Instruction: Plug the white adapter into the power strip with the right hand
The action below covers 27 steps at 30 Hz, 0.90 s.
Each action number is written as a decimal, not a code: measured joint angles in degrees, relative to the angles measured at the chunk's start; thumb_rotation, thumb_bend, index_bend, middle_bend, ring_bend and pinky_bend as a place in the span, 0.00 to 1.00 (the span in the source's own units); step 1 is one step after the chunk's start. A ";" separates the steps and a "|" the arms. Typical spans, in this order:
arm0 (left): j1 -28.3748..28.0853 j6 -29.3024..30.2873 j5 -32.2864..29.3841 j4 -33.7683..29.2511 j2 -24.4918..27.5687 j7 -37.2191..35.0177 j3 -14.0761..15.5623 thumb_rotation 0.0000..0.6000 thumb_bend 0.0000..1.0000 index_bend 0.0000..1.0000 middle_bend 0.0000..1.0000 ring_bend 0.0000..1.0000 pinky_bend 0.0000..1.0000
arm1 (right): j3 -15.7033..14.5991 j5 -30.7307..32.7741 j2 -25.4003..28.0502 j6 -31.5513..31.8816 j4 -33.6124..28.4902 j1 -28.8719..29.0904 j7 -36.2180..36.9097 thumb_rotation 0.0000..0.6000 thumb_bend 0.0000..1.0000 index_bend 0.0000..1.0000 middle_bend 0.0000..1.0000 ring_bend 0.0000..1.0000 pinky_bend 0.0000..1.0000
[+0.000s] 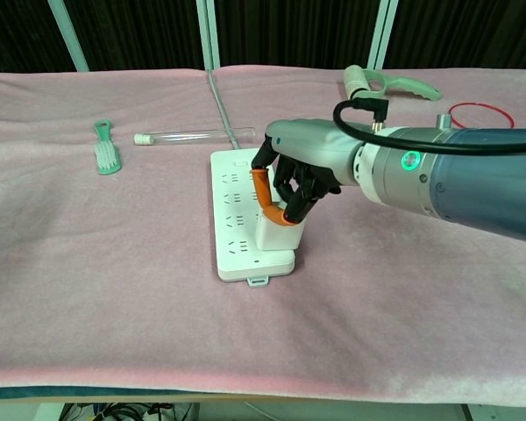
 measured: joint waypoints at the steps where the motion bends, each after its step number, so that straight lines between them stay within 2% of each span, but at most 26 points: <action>1: 0.00 -0.01 0.00 0.00 -0.01 0.00 0.01 1.00 0.30 0.12 0.00 0.00 0.00 | -0.06 0.06 -0.13 -0.09 0.08 0.07 -0.04 1.00 0.80 0.79 0.80 0.85 0.81; 27: -0.02 -0.02 -0.14 -0.07 0.15 -0.35 -0.09 1.00 0.30 0.12 0.00 0.00 0.00 | -0.66 2.45 -3.34 -0.96 3.42 2.06 -1.54 1.00 0.79 0.81 0.79 0.85 0.81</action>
